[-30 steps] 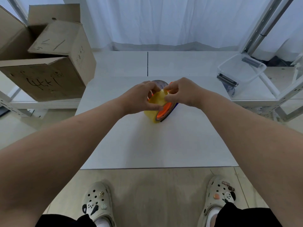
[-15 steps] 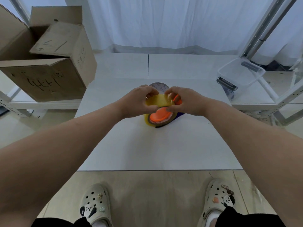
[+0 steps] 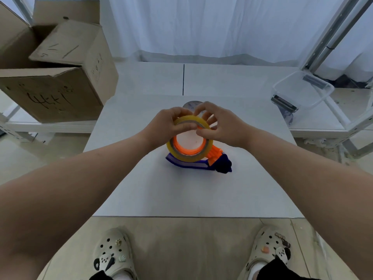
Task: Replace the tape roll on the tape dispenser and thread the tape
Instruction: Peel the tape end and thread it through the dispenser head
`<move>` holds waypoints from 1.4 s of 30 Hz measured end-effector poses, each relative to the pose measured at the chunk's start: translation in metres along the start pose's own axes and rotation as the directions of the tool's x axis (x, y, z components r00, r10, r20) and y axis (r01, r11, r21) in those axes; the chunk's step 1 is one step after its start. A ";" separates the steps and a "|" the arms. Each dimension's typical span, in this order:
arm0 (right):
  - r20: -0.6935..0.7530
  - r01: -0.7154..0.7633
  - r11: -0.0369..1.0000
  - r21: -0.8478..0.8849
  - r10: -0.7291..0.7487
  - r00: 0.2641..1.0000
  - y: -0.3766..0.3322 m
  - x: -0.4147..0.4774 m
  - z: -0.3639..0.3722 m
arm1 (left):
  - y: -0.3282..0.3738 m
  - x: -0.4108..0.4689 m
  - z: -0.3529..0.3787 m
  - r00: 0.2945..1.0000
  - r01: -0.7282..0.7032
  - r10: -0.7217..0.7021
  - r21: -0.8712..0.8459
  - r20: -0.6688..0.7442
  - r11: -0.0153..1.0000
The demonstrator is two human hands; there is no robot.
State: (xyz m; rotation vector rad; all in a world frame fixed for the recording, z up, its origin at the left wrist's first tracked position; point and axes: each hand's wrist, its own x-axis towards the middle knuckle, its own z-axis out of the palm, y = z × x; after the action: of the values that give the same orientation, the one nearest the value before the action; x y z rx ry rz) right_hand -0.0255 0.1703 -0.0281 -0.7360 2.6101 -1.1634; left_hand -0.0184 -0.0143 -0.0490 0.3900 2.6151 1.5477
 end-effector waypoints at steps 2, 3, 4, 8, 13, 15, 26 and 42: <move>-0.031 -0.031 0.998 0.060 0.032 0.999 0.005 0.007 0.001 | -0.004 0.004 0.000 1.000 0.023 -0.024 -0.096 -0.012 0.995; -0.062 -0.036 0.995 0.098 0.042 0.997 0.006 0.010 0.002 | -0.007 0.006 0.000 0.999 0.032 -0.037 -0.133 -0.031 0.991; -0.103 -0.034 0.989 0.141 0.049 0.994 0.006 0.013 0.004 | -0.009 0.007 0.002 0.997 0.038 -0.047 -0.168 -0.054 0.985; -0.156 -0.014 0.981 0.195 0.045 0.987 0.006 0.022 0.014 | -0.017 0.007 0.009 0.988 0.049 -0.086 -0.267 -0.129 0.962; -0.100 -0.012 0.991 0.136 0.025 0.995 0.005 0.026 0.021 | -0.025 0.007 0.004 0.987 0.049 -0.078 -0.197 -0.143 0.979; -0.150 -0.007 0.985 0.172 0.033 0.988 0.006 0.025 0.024 | -0.026 0.007 0.003 0.985 0.047 -0.083 -0.221 -0.153 0.974; -0.193 0.000 0.980 0.201 0.040 0.980 0.016 0.020 0.027 | -0.023 0.013 0.006 0.992 0.014 -0.042 -0.221 -0.123 0.975; -0.345 0.223 0.971 0.086 -0.181 0.921 0.006 0.014 0.035 | -0.019 0.000 0.013 0.992 -0.013 0.000 -0.101 -0.123 0.995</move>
State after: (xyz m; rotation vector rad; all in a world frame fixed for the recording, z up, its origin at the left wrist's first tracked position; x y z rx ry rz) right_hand -0.0276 0.1441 -0.0558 -0.8664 2.7433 -1.6268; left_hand -0.0190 -0.0122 -0.0721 0.3048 2.6116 1.7518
